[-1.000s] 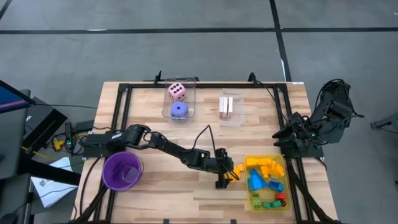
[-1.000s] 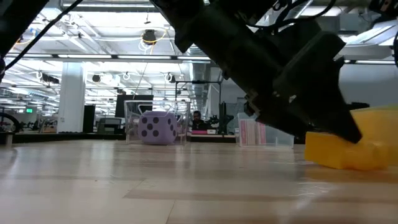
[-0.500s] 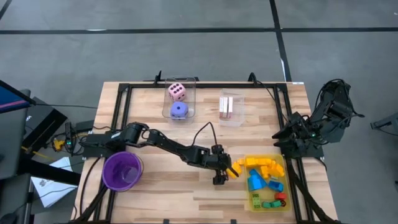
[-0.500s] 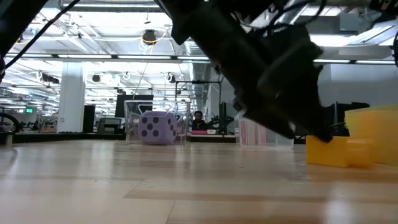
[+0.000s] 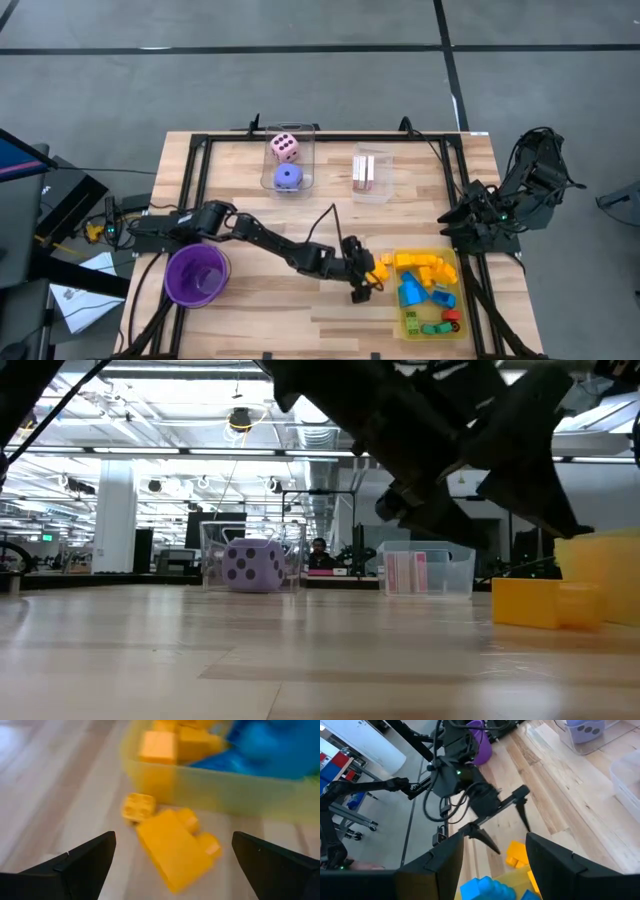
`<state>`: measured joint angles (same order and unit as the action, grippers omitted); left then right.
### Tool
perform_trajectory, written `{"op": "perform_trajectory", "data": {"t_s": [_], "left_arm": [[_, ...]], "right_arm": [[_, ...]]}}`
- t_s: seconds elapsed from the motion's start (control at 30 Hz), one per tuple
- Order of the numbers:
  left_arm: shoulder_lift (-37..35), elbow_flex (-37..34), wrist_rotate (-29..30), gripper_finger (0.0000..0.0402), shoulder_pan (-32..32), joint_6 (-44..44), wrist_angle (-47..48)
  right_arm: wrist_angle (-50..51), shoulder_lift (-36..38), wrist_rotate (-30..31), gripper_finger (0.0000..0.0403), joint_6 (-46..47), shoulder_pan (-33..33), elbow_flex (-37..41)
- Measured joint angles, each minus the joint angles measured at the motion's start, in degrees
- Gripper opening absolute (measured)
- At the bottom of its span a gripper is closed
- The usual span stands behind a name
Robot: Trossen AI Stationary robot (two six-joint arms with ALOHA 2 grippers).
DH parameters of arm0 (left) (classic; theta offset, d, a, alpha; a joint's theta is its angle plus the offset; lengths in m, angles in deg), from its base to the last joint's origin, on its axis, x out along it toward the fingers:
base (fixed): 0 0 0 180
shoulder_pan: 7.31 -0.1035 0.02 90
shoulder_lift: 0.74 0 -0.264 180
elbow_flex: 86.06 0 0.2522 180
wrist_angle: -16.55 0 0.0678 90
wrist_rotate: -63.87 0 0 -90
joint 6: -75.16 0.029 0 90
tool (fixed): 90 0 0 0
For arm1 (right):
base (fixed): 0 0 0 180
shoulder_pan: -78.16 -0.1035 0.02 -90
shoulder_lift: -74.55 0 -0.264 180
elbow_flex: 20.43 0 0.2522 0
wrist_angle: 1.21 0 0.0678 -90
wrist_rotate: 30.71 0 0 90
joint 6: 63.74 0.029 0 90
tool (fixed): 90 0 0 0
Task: Pick & Place Toys
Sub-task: Put the left yellow game piece into the bin
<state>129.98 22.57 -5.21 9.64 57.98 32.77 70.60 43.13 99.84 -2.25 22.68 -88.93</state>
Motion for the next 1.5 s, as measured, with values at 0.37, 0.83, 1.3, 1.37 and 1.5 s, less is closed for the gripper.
{"op": "perform_trajectory", "data": {"t_s": [0.37, 0.83, 1.3, 1.37, 1.5], "left_arm": [[2.6, 0.0, 2.6, 0.0397, -0.1, -3.0, -4.9], [3.3, 0.1, 1.2, 0.0397, -1.9, -1.2, -0.4], [0.3, 0.0, 0.7, 0.0397, -2.7, 0.9, 11.3], [-0.4, 0.0, 0.8, 0.0397, -2.8, 1.0, 13.5], [-1.0, 0.0, 0.7, 0.0397, -2.9, 0.6, 15.0]], "right_arm": [[0.6, 0.0, 0.0, 0.0207, -0.5, 0.0, 0.0], [1.1, 0.0, 0.0, 0.0207, -0.6, 0.0, 0.0], [1.0, 0.0, 0.2, 0.0207, -0.2, 0.0, 0.0], [1.0, 0.0, 0.2, 0.0207, -0.3, 0.0, 0.0], [1.0, 0.0, 0.2, 0.0207, -0.4, 0.0, 0.0]]}}
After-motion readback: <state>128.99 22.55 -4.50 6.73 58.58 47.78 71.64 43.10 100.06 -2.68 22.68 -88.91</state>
